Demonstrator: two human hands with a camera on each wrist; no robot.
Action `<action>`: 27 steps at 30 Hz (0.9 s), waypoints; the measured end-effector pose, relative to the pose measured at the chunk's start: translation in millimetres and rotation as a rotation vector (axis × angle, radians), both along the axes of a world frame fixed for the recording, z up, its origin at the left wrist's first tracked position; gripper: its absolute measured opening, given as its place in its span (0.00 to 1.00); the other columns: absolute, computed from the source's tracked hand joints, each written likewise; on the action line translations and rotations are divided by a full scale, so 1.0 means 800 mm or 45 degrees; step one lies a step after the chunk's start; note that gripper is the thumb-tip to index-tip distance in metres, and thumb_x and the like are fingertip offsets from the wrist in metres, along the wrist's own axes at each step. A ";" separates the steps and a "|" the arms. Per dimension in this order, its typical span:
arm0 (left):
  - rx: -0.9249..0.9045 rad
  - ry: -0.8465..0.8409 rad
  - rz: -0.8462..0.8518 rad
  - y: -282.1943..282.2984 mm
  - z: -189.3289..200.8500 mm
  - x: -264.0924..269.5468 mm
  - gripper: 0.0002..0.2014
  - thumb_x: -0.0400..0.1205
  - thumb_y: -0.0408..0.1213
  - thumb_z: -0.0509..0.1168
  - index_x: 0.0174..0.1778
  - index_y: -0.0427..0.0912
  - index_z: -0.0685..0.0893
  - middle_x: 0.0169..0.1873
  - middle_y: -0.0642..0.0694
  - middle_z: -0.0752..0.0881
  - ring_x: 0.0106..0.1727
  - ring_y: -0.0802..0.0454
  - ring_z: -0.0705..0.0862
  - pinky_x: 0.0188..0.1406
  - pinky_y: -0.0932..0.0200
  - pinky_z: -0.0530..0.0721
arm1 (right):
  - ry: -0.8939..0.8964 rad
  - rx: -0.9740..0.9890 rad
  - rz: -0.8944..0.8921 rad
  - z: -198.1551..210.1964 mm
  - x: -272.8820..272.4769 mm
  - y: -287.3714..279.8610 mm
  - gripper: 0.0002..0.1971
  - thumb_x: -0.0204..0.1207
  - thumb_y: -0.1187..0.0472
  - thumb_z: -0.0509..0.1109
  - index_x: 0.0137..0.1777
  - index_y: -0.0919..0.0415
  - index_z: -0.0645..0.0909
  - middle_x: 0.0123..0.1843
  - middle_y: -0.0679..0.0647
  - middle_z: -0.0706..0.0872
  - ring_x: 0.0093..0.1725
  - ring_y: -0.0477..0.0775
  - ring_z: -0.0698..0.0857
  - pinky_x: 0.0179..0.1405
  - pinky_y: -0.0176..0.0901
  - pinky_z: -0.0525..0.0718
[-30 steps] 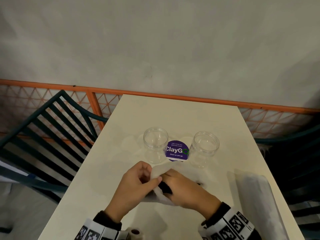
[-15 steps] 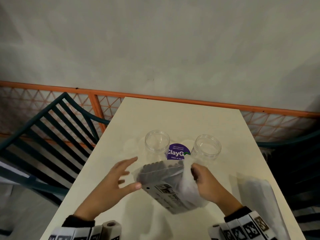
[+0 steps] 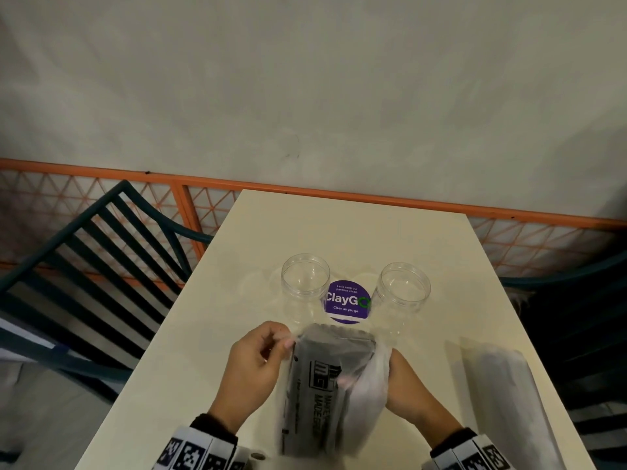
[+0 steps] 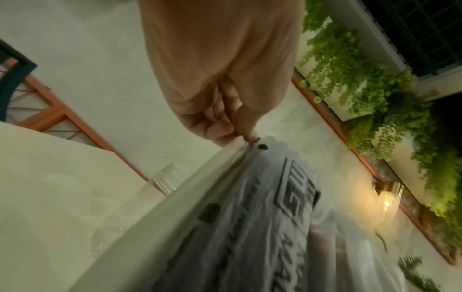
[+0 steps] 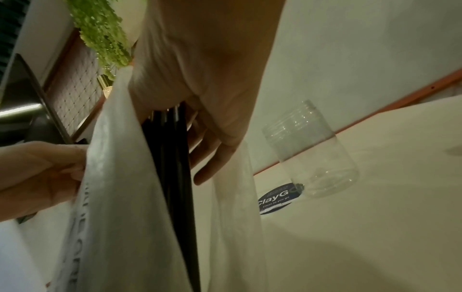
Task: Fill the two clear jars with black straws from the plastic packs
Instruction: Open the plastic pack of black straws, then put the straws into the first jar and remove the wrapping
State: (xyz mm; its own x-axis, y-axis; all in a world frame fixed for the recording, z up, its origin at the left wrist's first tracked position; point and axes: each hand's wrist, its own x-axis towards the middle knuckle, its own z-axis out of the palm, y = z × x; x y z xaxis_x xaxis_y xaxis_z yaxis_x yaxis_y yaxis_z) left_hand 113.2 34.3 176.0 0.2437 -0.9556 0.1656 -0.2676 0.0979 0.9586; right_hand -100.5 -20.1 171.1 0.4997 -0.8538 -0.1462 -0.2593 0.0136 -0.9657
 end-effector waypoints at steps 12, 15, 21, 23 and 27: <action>-0.015 0.147 -0.175 0.003 0.002 0.011 0.16 0.66 0.48 0.76 0.51 0.59 0.88 0.42 0.52 0.89 0.44 0.58 0.86 0.46 0.63 0.86 | 0.106 0.083 -0.083 -0.012 -0.012 -0.011 0.14 0.74 0.75 0.68 0.60 0.77 0.77 0.44 0.53 0.83 0.40 0.45 0.83 0.47 0.36 0.83; -0.050 0.289 -0.017 -0.004 -0.006 0.012 0.08 0.60 0.48 0.79 0.32 0.51 0.92 0.32 0.51 0.91 0.34 0.60 0.87 0.38 0.69 0.84 | 0.033 -0.017 -0.077 -0.003 -0.004 -0.012 0.11 0.74 0.75 0.67 0.51 0.61 0.82 0.42 0.50 0.84 0.40 0.36 0.85 0.45 0.25 0.81; 0.011 0.345 0.019 -0.008 -0.015 0.010 0.11 0.71 0.47 0.69 0.38 0.42 0.82 0.30 0.52 0.87 0.36 0.58 0.83 0.42 0.64 0.83 | -0.188 -0.085 -0.106 0.000 -0.006 -0.014 0.13 0.56 0.61 0.77 0.42 0.51 0.83 0.37 0.45 0.89 0.41 0.43 0.86 0.42 0.32 0.82; 0.056 0.397 -0.127 -0.008 -0.016 0.006 0.18 0.68 0.51 0.67 0.45 0.40 0.78 0.37 0.53 0.88 0.42 0.57 0.85 0.44 0.65 0.83 | -0.134 -0.104 -0.066 -0.004 -0.001 -0.016 0.20 0.57 0.62 0.79 0.50 0.52 0.81 0.42 0.44 0.88 0.46 0.45 0.86 0.48 0.35 0.83; 0.137 0.388 -0.270 -0.016 -0.012 0.004 0.20 0.64 0.44 0.74 0.52 0.47 0.84 0.47 0.48 0.90 0.48 0.51 0.87 0.50 0.59 0.85 | -0.082 -0.193 -0.131 -0.012 0.014 -0.017 0.25 0.55 0.63 0.78 0.54 0.55 0.78 0.48 0.53 0.86 0.51 0.49 0.85 0.52 0.38 0.83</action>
State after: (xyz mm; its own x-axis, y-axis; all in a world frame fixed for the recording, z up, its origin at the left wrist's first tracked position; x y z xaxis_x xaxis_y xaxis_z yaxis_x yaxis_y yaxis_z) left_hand 116.4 21.8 166.2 0.0610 -0.9981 0.0122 0.0464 0.0150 0.9988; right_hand -89.1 -33.9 161.8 0.4126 -0.9108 0.0172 -0.2015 -0.1096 -0.9733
